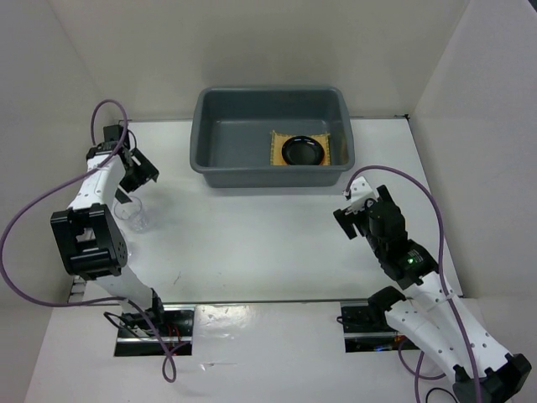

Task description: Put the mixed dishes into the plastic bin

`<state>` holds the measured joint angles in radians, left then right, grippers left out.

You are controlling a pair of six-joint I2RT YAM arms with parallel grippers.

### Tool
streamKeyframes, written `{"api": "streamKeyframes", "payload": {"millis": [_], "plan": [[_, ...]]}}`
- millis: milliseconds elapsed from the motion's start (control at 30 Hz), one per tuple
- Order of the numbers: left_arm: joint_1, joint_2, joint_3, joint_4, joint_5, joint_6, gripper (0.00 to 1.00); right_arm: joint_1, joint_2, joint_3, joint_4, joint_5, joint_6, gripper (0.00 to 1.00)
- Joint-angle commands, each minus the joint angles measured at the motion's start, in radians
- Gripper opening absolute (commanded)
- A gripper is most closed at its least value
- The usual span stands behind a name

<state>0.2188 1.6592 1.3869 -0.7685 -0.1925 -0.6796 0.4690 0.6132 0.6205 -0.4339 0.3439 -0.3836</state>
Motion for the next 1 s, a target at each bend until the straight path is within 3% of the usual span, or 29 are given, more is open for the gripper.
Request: {"api": "streamKeyframes", "payload": {"millis": [0,233,333,400,433,533,633,733,767,833,967], "plan": [[0.016,0.045,-0.026,0.073,0.044,0.058,1.00,0.011,-0.001,0.005,0.043,0.014,0.003,0.98],[0.025,0.094,-0.081,0.121,0.082,0.067,1.00,0.011,0.028,0.005,0.030,-0.019,-0.006,0.98],[0.034,0.120,-0.091,0.130,0.102,0.077,0.88,0.011,0.039,0.005,0.030,-0.019,-0.006,0.98],[0.063,0.120,-0.101,0.155,0.102,0.077,0.66,0.011,0.039,0.005,0.021,-0.019,-0.006,0.98],[0.073,0.111,-0.112,0.155,0.116,0.077,0.35,0.011,0.039,0.005,0.021,-0.019,-0.006,0.98],[0.091,0.102,-0.092,0.164,0.148,0.077,0.03,0.011,0.048,0.005,0.021,-0.028,-0.015,0.98],[0.114,0.067,-0.017,0.176,0.224,0.045,0.00,0.011,0.048,0.005,0.021,-0.028,-0.015,0.98],[0.143,-0.051,-0.006,0.409,0.482,-0.030,0.00,0.011,0.048,0.005,0.021,-0.028,-0.015,0.98],[0.143,-0.112,-0.017,0.592,0.590,-0.075,0.00,0.011,0.048,0.005,0.021,-0.028,-0.015,0.98],[0.117,-0.151,-0.003,0.816,0.640,-0.210,0.00,0.011,0.048,0.005,0.021,-0.028,-0.015,0.98],[0.030,-0.090,0.240,0.929,0.718,-0.213,0.00,0.011,0.048,0.005,0.021,-0.028,-0.015,0.98]]}}
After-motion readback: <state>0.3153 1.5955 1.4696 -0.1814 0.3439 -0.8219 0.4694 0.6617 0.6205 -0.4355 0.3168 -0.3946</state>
